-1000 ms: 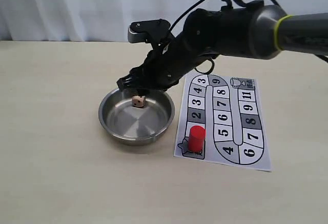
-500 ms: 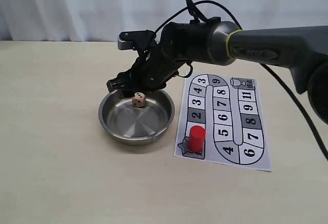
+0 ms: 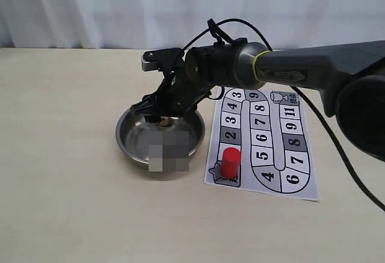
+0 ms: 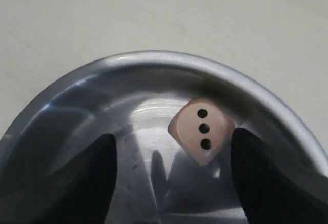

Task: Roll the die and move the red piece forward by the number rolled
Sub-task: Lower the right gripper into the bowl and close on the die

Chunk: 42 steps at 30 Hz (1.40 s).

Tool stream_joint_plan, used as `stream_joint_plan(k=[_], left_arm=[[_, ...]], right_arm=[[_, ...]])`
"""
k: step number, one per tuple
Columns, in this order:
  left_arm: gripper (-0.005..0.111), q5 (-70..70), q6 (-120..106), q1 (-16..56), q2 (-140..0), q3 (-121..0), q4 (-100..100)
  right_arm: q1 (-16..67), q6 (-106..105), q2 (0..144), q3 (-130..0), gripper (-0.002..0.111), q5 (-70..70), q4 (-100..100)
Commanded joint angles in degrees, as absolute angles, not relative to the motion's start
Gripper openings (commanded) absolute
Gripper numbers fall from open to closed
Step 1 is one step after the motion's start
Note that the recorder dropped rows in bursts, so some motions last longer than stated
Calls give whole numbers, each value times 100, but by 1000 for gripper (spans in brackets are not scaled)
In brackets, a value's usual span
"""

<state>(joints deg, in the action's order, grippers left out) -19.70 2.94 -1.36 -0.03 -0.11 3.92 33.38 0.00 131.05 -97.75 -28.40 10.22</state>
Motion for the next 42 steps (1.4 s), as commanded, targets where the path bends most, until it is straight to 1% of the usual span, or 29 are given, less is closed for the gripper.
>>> stream_joint_plan(k=[1,24,42], left_arm=[[0,-1901,326,-136,0,0,382],[0,-1901,326,-136,0,0,393],[0,-1901,326,-136,0,0,393]], right_arm=[[3351,0,13110,-9789,61,-2644,978],[3351,0,13324,-9763,61,-2076,959],[3351,299,13506,-9763,61,-1949,1000]])
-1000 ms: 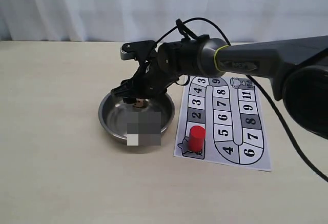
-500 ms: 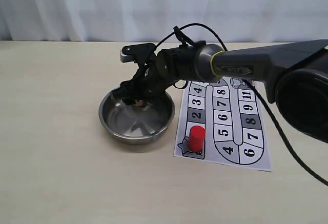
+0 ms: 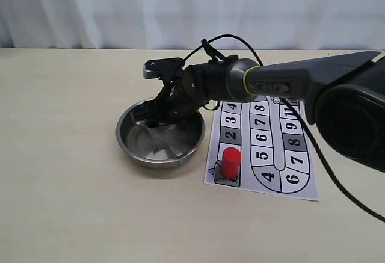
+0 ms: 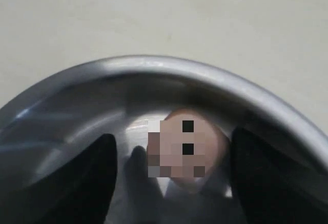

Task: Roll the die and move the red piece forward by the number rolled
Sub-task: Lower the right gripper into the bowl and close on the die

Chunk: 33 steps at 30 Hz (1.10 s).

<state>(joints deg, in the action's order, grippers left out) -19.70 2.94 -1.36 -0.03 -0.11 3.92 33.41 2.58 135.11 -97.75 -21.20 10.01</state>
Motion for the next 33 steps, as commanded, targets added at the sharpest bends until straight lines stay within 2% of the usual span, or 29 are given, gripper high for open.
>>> stream_joint_plan(k=[1,4,6,11,20,33], left_arm=[[0,-1901,326,-136,0,0,393],[0,-1901,326,-136,0,0,393],[0,-1901,326,-136,0,0,393],[0,-1901,326,-136,0,0,393],[0,-1901,326,-136,0,0,393],[0,-1901,326,-136,0,0,393]], right_arm=[[3351,326,13506,-9763,61,-1950,1000],[3351,327,13506,-9763,60,-1950,1000],[3351,327,13506,-9763,56,-1950,1000],[3351,327,13506,-9763,33,-1950,1000],[3351,327,13506,-9763,5,-2028,1000],[3351,0,13091,-9763,4,-2654,1000]])
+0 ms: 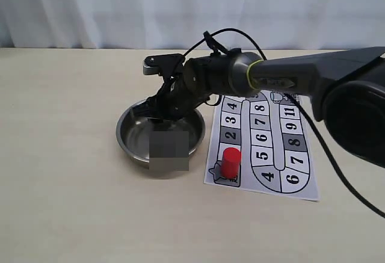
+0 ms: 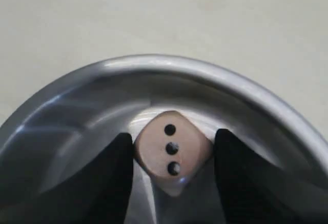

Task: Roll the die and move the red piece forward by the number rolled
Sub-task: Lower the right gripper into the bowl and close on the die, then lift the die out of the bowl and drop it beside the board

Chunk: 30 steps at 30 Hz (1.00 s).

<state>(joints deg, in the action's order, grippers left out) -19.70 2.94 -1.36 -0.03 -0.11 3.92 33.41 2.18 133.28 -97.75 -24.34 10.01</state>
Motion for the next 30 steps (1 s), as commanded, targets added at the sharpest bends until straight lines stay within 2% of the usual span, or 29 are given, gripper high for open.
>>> stream_joint_plan(k=[1,17,24,30], left_arm=[[0,-1901,326,-136,0,0,393],[0,-1901,326,-136,0,0,383],[0,-1901,326,-136,0,0,383],[0,-1901,326,-136,0,0,383]], right_arm=[[3351,0,13055,-9763,4,-2733,1000],[3351,-261,12236,-9742,4,-4207,959],[3243,-261,11779,-9187,4,-4032,665],[2691,-215,11288,-8539,4,-4040,534]])
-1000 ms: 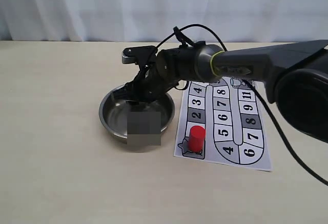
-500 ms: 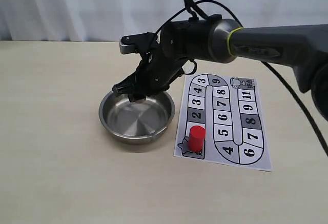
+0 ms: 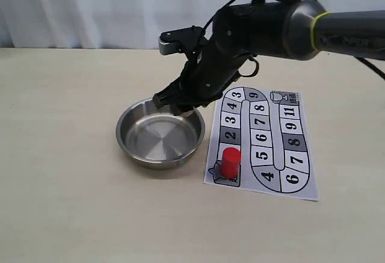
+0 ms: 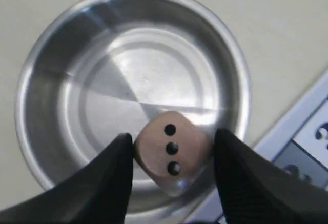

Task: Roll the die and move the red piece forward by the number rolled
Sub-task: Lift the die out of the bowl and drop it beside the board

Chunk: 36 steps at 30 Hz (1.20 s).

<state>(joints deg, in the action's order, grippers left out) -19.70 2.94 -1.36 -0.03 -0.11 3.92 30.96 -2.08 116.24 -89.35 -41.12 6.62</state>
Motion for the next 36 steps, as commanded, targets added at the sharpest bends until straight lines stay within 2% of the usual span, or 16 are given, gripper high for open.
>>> stream_joint_plan(k=[1,7,16,23,27,29,32,36], left_arm=[[0,-1901,326,-136,0,0,383],[0,-1901,326,-136,0,0,383],[0,-1901,326,-136,0,0,395],[0,-1901,326,-136,0,0,395],[0,-1901,326,-136,0,0,395],[0,-1901,326,-136,0,0,395],[0,-1901,326,-136,0,0,395],[0,-1901,326,-136,0,0,395]], right_arm=[[2541,-215,11225,-8434,4,-4015,508],[1669,154,10922,-7641,4,-3892,-832],[184,2360,10910,-6920,4,-3881,-3470],[-502,2399,10921,-6911,4,-3465,-3423],[-518,1412,10921,-6911,5,-2983,-2167],[-518,-425,10921,-6911,13,-2852,-361],[-529,-3108,10921,-6911,36,-2937,2474],[-529,-4784,10921,-6911,83,-3413,4410]])
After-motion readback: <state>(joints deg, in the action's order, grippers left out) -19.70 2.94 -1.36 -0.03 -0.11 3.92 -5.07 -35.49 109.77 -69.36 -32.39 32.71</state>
